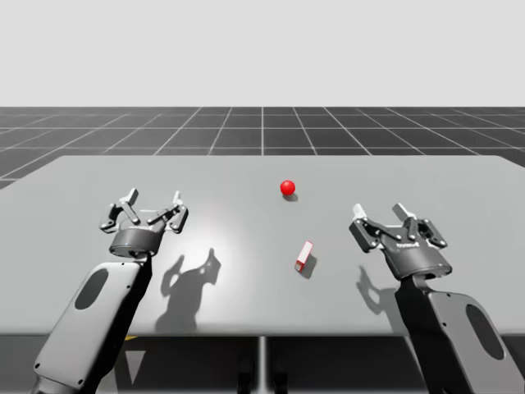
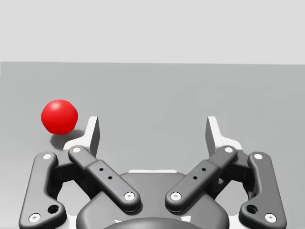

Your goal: Watch the red light. When it turns green, pick up the object.

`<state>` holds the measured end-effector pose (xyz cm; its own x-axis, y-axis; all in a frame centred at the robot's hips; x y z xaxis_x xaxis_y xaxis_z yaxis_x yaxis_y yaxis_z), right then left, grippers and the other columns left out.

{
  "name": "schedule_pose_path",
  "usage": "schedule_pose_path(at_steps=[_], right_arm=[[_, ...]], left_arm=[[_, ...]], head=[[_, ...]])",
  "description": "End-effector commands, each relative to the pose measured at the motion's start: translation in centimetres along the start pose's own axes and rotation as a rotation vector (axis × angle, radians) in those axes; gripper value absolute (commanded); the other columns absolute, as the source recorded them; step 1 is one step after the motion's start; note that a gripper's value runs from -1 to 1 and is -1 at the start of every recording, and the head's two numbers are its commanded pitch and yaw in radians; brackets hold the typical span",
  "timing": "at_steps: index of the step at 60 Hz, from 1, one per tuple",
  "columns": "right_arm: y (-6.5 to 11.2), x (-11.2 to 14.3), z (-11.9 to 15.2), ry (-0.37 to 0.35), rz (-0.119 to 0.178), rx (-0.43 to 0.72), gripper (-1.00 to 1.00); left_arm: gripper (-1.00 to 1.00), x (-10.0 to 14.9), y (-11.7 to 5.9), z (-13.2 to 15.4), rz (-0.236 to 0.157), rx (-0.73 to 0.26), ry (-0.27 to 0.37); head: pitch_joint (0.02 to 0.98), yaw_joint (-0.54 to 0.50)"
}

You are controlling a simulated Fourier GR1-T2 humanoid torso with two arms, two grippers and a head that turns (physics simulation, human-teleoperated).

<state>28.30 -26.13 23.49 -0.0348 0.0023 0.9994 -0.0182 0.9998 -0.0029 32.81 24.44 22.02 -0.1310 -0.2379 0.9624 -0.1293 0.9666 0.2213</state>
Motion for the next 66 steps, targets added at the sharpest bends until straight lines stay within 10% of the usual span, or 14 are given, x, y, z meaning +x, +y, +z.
schedule_pose_path(at_steps=[1, 17, 66], right_arm=[[-0.12, -0.59, 0.23, 0.025, 0.012, -0.069, -1.00], [-0.23, -0.54, -0.11, 0.051, -0.029, 0.003, -1.00], [-0.06, -0.62, -0.21, 0.040, -0.013, -0.006, -1.00]], left_arm=[[-1.00, -0.61, 0.03, -0.26, -0.016, 0.004, 0.010], [-1.00, -0.61, 0.05, -0.25, -0.014, 0.000, 0.008], [-1.00, -0.61, -0.13, -0.16, -0.026, -0.027, 0.004]], head=[[0.082, 0.01], [0.215, 0.01], [0.606, -0.13]])
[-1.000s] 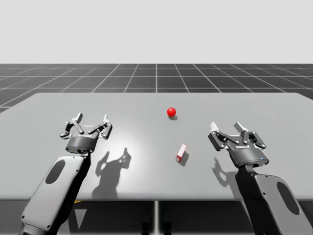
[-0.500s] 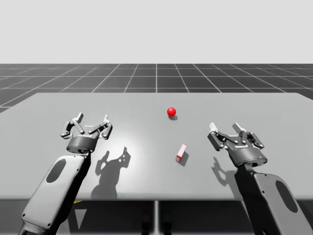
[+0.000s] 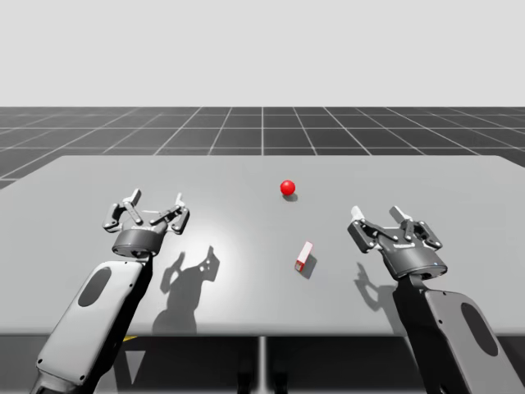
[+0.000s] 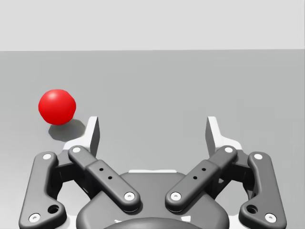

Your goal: Watch the red light. When it turns green, pick up the object.

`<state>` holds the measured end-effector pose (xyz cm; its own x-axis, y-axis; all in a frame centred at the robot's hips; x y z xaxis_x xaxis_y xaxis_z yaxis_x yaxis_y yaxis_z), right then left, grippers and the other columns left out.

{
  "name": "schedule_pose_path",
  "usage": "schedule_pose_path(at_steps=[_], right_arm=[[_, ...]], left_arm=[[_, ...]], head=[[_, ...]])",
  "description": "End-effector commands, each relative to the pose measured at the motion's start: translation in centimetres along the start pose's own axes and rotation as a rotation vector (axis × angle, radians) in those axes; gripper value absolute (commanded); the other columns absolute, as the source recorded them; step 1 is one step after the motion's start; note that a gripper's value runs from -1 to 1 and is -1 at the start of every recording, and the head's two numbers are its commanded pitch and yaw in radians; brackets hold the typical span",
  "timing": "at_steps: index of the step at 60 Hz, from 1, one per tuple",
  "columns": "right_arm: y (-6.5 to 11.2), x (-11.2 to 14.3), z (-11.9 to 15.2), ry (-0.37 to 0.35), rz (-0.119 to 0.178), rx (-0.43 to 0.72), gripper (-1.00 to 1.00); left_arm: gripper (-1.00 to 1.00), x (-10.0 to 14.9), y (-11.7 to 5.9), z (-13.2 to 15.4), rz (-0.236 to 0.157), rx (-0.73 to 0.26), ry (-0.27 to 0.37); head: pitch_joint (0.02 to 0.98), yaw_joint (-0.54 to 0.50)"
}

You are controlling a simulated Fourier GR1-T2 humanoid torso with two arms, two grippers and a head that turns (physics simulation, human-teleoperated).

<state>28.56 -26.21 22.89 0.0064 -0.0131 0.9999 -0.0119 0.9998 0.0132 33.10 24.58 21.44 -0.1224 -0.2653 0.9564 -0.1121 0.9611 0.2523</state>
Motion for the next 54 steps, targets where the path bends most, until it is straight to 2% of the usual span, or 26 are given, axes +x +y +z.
schedule_pose_path(at_steps=[1, 27, 54], right_arm=[[0.03, -0.01, 0.03, -0.001, 0.003, 0.001, -1.00], [0.16, -0.09, -0.03, -0.001, 0.021, 0.006, -1.00], [0.23, -0.13, 0.04, -0.001, 0.025, 0.006, -1.00]], left_arm=[[-1.00, 0.03, -0.09, 0.06, 0.004, -0.007, -0.001], [-1.00, 0.40, 0.05, 0.14, 0.056, -0.024, 0.002], [-1.00, 0.43, 0.09, 0.26, 0.060, -0.029, 0.005]], head=[[0.606, -0.13], [0.604, -0.13], [0.604, -0.13]])
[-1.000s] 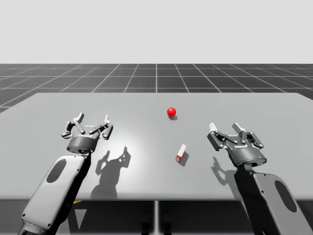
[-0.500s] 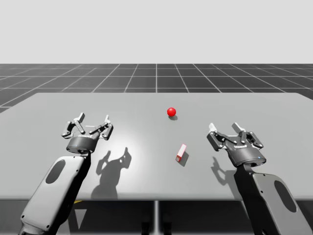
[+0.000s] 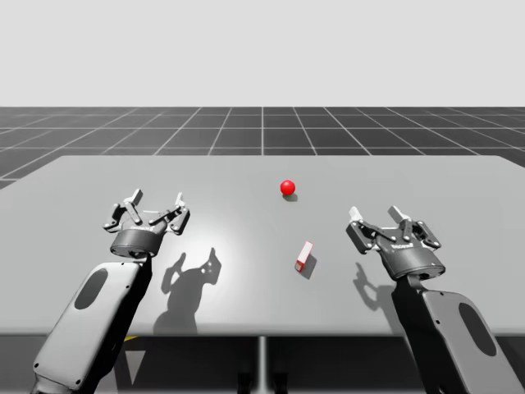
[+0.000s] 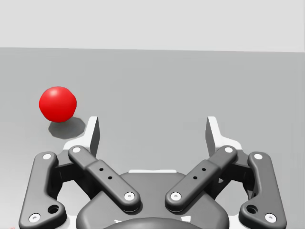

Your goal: Watch the red light. When it turns green, pick up the object.

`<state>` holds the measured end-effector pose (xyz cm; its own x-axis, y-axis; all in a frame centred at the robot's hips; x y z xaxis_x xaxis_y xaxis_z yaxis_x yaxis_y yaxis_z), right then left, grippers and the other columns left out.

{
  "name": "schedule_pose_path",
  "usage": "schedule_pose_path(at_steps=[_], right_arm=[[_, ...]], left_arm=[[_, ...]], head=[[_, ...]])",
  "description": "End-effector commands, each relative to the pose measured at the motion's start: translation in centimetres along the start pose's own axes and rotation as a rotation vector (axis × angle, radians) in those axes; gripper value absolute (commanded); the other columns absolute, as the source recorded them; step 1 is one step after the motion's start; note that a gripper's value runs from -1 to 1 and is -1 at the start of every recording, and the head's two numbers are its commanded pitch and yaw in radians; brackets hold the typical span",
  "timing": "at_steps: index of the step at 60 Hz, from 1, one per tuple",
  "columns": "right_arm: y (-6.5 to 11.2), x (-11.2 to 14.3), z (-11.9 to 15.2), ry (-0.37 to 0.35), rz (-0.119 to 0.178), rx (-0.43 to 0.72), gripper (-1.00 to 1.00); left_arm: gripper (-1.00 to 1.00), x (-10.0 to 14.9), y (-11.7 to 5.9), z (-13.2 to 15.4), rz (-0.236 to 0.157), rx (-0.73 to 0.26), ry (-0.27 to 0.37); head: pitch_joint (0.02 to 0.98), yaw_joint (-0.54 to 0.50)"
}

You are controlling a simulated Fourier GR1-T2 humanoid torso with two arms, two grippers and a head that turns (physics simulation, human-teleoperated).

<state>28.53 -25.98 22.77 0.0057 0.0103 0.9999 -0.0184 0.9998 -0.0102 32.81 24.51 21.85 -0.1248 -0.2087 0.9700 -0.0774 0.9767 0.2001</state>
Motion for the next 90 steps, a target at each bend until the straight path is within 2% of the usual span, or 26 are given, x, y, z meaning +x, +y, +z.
schedule_pose_path(at_steps=[1, 41, 48, 51, 90], right_arm=[[0.00, -0.02, 0.02, 0.000, 0.003, -0.001, -1.00], [0.18, 0.00, 0.04, -0.003, -0.002, 0.002, -1.00], [0.18, -0.02, 0.05, -0.004, 0.002, 0.000, -1.00], [0.15, -0.04, 0.06, -0.007, 0.016, -0.014, -1.00], [0.07, -0.04, 0.01, -0.009, 0.019, -0.014, -1.00]], left_arm=[[-1.00, -0.01, 0.01, 0.02, 0.001, -0.002, 0.002], [-1.00, 0.00, -0.04, 0.00, 0.004, -0.008, 0.006], [-1.00, -0.01, -0.02, 0.01, 0.002, -0.008, 0.006], [-1.00, -0.03, -0.02, 0.01, 0.001, -0.007, 0.006], [-1.00, -0.06, 0.00, -0.01, -0.001, -0.007, 0.006]], head=[[0.603, -0.13], [0.596, -0.14], [0.598, -0.14], [0.599, -0.14], [0.598, -0.14]])
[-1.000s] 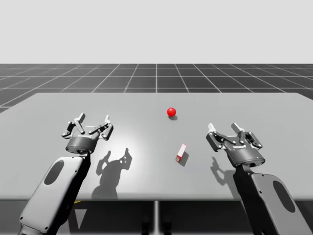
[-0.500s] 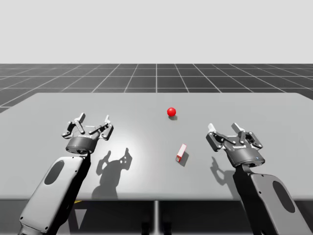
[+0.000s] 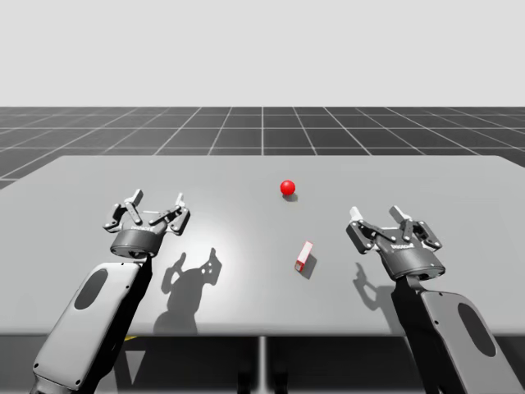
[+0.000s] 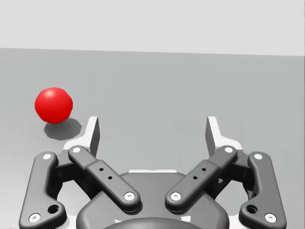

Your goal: Watch the red light. When it turns green, pick up the object.

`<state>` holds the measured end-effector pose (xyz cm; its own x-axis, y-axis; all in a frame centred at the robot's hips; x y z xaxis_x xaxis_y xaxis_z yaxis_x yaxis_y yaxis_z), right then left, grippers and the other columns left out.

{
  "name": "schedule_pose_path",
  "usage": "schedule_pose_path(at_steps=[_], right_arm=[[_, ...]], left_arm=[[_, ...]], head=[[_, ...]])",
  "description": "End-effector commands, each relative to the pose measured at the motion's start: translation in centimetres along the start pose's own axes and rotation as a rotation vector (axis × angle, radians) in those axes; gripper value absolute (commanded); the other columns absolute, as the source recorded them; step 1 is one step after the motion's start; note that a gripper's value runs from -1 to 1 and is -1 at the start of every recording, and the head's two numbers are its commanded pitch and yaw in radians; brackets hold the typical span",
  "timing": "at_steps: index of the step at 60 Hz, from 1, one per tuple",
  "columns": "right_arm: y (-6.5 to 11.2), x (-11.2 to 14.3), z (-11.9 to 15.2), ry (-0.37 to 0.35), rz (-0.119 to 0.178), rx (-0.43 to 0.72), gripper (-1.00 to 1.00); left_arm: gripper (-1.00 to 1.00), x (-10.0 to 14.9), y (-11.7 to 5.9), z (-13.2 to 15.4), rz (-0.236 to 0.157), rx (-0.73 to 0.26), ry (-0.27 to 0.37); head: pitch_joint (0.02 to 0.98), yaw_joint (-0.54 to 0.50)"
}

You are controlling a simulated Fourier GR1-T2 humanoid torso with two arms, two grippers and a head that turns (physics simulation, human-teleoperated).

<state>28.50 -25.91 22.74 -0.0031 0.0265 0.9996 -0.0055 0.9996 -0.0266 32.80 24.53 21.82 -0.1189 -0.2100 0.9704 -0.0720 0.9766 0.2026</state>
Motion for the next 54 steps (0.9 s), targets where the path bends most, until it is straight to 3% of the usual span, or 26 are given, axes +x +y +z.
schedule_pose_path(at_steps=[1, 40, 54], right_arm=[[0.01, -0.01, -0.02, 0.000, 0.002, 0.000, -1.00], [-0.04, -0.07, -0.05, 0.004, 0.003, -0.002, -1.00], [-0.07, -0.08, -0.07, 0.004, 0.003, -0.003, -1.00]], left_arm=[[-1.00, -0.02, 0.00, -0.02, 0.001, -0.001, 0.001], [-1.00, -0.07, 0.00, -0.03, -0.002, -0.004, 0.004], [-1.00, -0.12, -0.09, -0.07, -0.007, -0.008, 0.006]], head=[[0.598, -0.14], [0.601, -0.13], [0.687, -0.14]])
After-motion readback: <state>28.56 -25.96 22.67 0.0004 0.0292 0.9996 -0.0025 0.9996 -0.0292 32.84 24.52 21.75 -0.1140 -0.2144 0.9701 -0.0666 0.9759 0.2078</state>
